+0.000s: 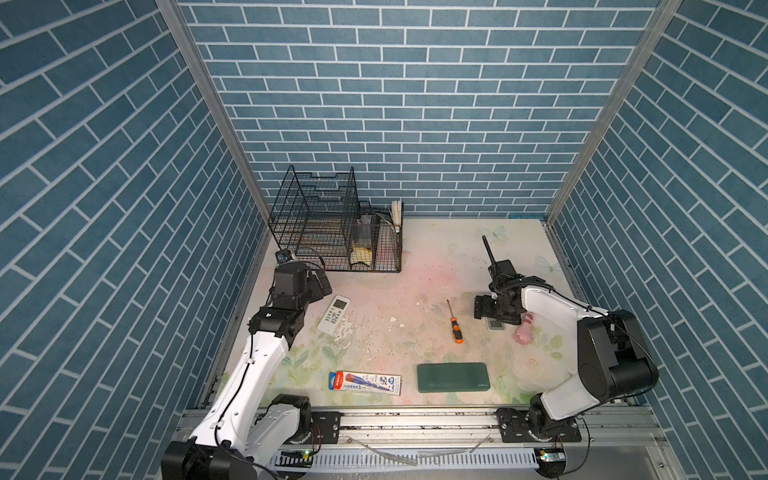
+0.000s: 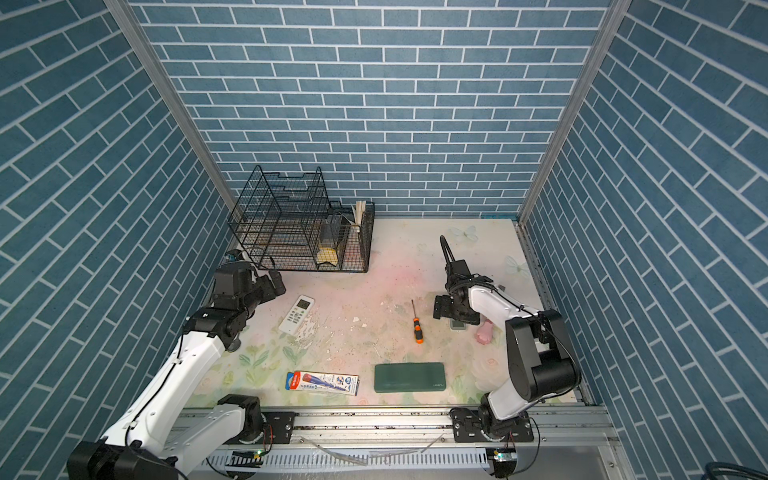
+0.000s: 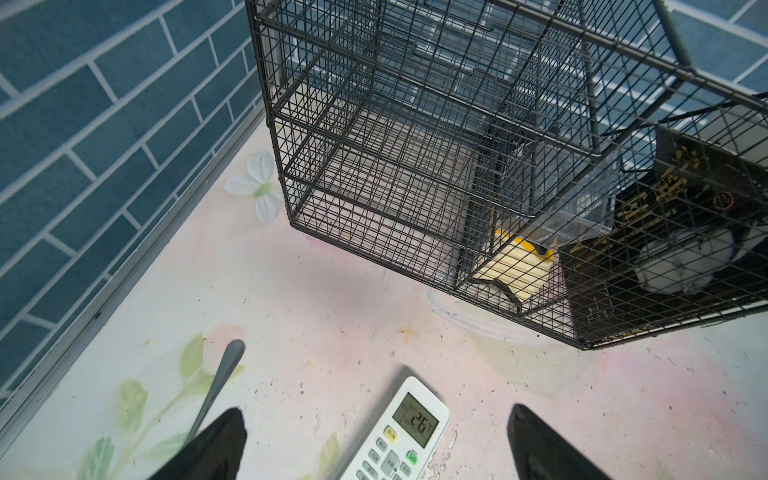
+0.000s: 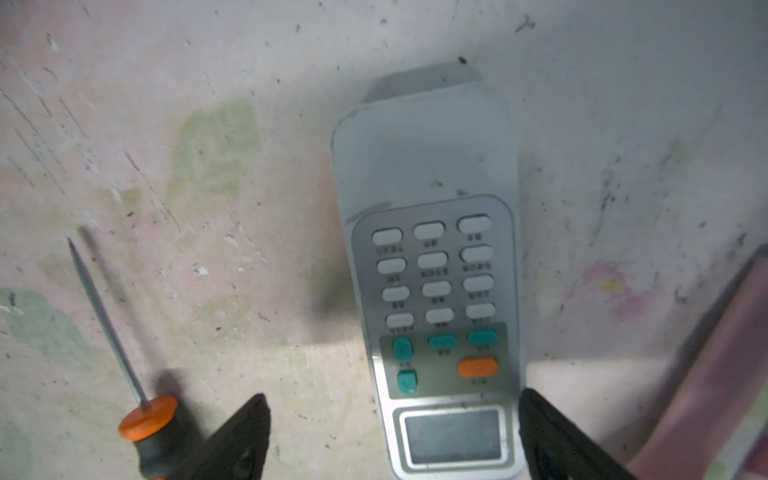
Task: Unload the batteries from the remote control
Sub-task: 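Move the right gripper over the white remote near the screwdriver, then lower the right gripper and grasp the white remote's bottom end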
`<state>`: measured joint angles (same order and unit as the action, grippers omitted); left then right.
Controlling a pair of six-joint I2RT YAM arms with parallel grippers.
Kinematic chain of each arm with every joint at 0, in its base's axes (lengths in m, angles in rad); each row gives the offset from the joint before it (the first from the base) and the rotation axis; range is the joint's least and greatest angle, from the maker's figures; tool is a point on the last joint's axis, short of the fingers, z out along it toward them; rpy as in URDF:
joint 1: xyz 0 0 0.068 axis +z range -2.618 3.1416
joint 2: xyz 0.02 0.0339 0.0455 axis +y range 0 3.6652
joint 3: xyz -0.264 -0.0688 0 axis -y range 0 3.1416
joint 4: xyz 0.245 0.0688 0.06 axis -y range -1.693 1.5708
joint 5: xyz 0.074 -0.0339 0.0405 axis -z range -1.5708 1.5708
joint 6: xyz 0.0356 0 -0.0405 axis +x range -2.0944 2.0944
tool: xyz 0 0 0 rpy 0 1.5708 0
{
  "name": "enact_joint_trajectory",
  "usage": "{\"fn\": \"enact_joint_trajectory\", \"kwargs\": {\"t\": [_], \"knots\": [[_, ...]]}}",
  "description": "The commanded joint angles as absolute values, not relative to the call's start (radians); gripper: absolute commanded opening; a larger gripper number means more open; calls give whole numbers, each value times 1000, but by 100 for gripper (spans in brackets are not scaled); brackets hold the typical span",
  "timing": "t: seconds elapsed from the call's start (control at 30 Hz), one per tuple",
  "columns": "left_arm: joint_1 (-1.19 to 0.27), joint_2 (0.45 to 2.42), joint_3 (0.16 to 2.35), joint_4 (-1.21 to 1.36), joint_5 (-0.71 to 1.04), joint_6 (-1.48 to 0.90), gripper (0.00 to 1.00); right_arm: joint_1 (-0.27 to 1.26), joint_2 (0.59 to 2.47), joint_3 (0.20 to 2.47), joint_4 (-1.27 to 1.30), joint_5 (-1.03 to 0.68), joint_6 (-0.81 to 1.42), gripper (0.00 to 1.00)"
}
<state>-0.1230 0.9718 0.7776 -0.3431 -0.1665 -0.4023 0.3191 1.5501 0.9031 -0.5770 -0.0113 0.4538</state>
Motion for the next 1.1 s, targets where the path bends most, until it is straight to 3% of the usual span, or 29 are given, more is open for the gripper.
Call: {"fn": "enact_joint_trajectory", "kwargs": {"t": [0.0, 0.37, 0.63, 1.07], "knots": [[-127, 954, 784, -356, -160, -414, 100, 323, 1520, 871, -609, 9, 487, 94], [-129, 951, 791, -366, -152, -422, 100, 323, 1560, 844, -567, -31, 488, 94], [-128, 950, 795, -373, -154, -420, 100, 344, 1573, 857, -500, -201, 531, 89], [-129, 931, 778, -373, -152, -414, 100, 396, 1636, 928, -438, -202, 684, 83]]}}
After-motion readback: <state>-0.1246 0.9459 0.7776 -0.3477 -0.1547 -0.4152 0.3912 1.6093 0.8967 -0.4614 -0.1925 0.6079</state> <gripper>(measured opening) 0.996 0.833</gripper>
